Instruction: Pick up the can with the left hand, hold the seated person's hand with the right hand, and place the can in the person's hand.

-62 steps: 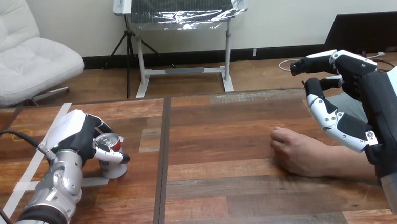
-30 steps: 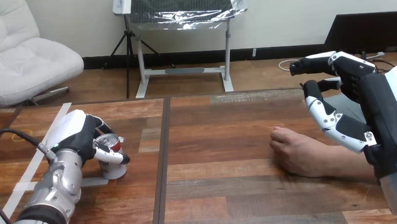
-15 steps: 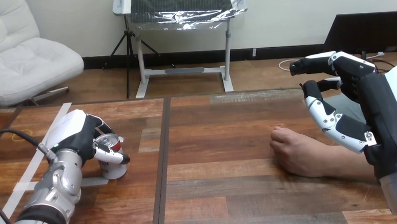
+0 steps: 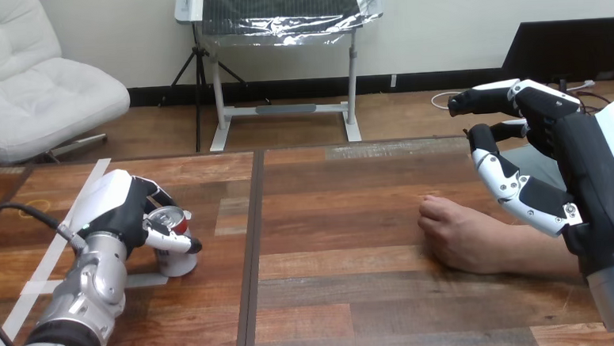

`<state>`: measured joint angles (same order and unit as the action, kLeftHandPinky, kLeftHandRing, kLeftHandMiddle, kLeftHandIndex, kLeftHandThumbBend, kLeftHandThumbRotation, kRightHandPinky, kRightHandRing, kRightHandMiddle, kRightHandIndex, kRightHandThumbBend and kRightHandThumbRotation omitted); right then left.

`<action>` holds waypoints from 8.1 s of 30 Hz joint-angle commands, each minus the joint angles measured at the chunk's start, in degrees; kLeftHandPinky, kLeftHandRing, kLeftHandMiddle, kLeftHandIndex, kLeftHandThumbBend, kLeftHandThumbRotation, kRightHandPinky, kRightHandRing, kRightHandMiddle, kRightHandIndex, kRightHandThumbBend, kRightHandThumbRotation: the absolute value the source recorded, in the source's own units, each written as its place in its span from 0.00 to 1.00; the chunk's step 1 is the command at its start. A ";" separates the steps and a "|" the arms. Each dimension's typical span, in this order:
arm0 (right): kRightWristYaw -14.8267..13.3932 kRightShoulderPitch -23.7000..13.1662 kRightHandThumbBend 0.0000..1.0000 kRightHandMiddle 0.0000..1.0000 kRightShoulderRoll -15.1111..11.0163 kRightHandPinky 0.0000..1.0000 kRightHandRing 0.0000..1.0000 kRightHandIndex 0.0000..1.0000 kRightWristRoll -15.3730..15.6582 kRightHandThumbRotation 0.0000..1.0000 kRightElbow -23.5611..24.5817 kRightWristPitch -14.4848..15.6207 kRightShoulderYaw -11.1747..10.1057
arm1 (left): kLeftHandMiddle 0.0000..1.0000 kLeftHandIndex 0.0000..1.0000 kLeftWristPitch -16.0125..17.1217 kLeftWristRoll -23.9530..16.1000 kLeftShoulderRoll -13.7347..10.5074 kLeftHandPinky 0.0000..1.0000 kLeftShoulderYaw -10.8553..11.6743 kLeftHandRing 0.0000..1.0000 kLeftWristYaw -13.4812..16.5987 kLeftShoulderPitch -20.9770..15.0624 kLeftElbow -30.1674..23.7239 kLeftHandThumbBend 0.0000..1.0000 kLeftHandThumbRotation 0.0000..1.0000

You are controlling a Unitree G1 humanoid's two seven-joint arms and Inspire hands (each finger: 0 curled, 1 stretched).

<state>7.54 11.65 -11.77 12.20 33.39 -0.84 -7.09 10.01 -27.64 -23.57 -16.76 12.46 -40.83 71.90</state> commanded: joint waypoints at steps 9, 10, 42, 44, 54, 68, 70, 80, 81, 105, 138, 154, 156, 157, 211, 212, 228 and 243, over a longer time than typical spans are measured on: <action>-0.21 -2.55 0.21 0.71 -1.13 0.64 0.75 0.62 -0.27 0.00 1.23 -1.33 -0.57 | 0.45 0.51 5.33 1.60 0.26 0.32 1.55 0.38 1.30 -0.97 -6.14 0.71 0.00; -0.22 -2.57 0.21 0.71 -1.10 0.64 0.75 0.62 -0.24 0.00 1.25 -1.26 -0.53 | 0.45 0.51 5.66 1.65 0.24 0.32 1.61 0.38 1.16 -0.88 -6.46 0.70 0.00; -0.76 -2.82 0.20 0.71 -0.46 0.62 0.72 0.63 0.66 0.00 0.81 -1.37 0.28 | 0.46 0.53 8.69 1.04 -1.66 0.32 3.13 0.39 -2.57 8.70 -34.25 0.64 0.00; -0.74 -2.93 0.20 0.71 -0.44 0.62 0.73 0.63 0.50 0.00 0.57 -1.68 0.29 | 0.46 0.53 8.60 0.89 -1.75 0.32 3.26 0.38 -2.80 9.29 -36.01 0.64 0.00; -1.11 -3.37 0.19 0.70 -0.40 0.57 0.70 0.63 0.95 0.00 -0.30 -2.54 0.44 | 0.46 0.52 8.02 0.42 -1.76 0.32 3.70 0.38 -3.88 10.49 -41.14 0.63 0.00; -1.25 -4.11 0.35 0.76 -1.18 0.60 0.76 0.68 3.94 0.00 -0.52 -0.03 -0.08 | 0.47 0.52 7.23 0.18 -1.00 0.34 3.93 0.40 -5.07 10.11 -43.09 0.62 0.00; -0.72 -4.44 0.38 0.77 -2.16 0.61 0.76 0.69 5.12 0.00 -0.45 1.17 -0.54 | 0.47 0.52 7.23 0.31 -0.61 0.34 3.97 0.40 -5.25 9.82 -43.10 0.62 0.00; 1.36 -5.96 0.54 0.80 -6.69 0.64 0.77 0.73 6.92 0.00 -2.23 2.60 -2.32 | 0.45 0.51 6.09 0.09 1.07 0.32 3.63 0.38 -5.62 8.41 -42.84 0.62 0.00; 1.80 -6.18 0.56 0.80 -7.59 0.64 0.77 0.73 7.18 0.00 -2.57 2.88 -2.57 | 0.45 0.51 6.02 -0.10 1.27 0.32 3.44 0.38 -5.58 8.12 -42.76 0.62 0.00; 11.60 -9.68 0.85 0.85 -26.34 0.67 0.81 0.79 14.20 0.00 -13.01 4.71 -4.04 | 0.45 0.50 6.72 -0.85 5.72 0.32 2.54 0.38 -4.79 4.40 -40.11 0.62 0.00; 19.74 -23.92 0.87 0.86 -39.99 0.82 0.87 0.83 25.81 0.00 -37.05 2.37 7.40 | 0.45 0.49 6.87 -2.24 7.81 0.32 2.40 0.38 -5.10 3.83 -39.51 0.62 0.00; 19.63 -32.26 0.83 0.88 -40.54 0.86 0.89 0.84 31.67 0.04 -49.74 -0.98 14.75 | 0.44 0.49 6.43 -2.65 7.76 0.31 2.22 0.36 -5.44 4.01 -39.77 0.61 0.00; 19.70 -33.35 0.83 0.88 -40.47 0.86 0.90 0.84 32.45 0.05 -51.26 -1.33 15.75 | 0.44 0.49 6.37 -2.60 7.71 0.30 2.26 0.36 -5.58 4.08 -39.86 0.61 0.00; 19.70 -33.79 0.82 0.88 -40.41 0.87 0.90 0.84 32.75 0.05 -51.89 -1.50 16.15 | 0.44 0.49 6.32 -2.58 7.68 0.30 2.27 0.36 -5.65 4.11 -39.89 0.61 0.00; 15.05 -45.81 0.69 0.80 -34.24 0.75 0.77 0.80 37.94 0.13 -73.64 -4.52 29.94 | 0.46 0.50 6.15 -2.45 6.35 0.32 2.81 0.38 -5.79 5.40 -40.55 0.61 0.00; 14.95 -45.80 0.69 0.78 -34.21 0.72 0.75 0.79 37.84 0.12 -73.71 -4.59 29.90 | 0.46 0.50 6.10 -2.45 6.34 0.32 2.81 0.38 -5.80 5.43 -40.63 0.61 0.00; 11.34 -45.48 0.71 0.51 -32.96 0.33 0.43 0.55 33.29 0.00 -75.97 -6.54 29.11 | 0.46 0.50 6.36 -2.37 6.10 0.32 2.61 0.38 -6.01 5.22 -39.89 0.61 0.00; 9.18 -44.05 0.74 0.47 -34.73 0.30 0.39 0.50 30.68 0.00 -73.33 -9.14 27.91 | 0.46 0.50 5.69 -2.58 6.56 0.33 2.23 0.39 -6.29 3.90 -38.08 0.62 0.00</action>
<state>18.46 -30.78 -46.47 44.73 -41.87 -8.22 22.29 15.81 -30.17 -16.95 -14.81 5.90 -32.14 33.54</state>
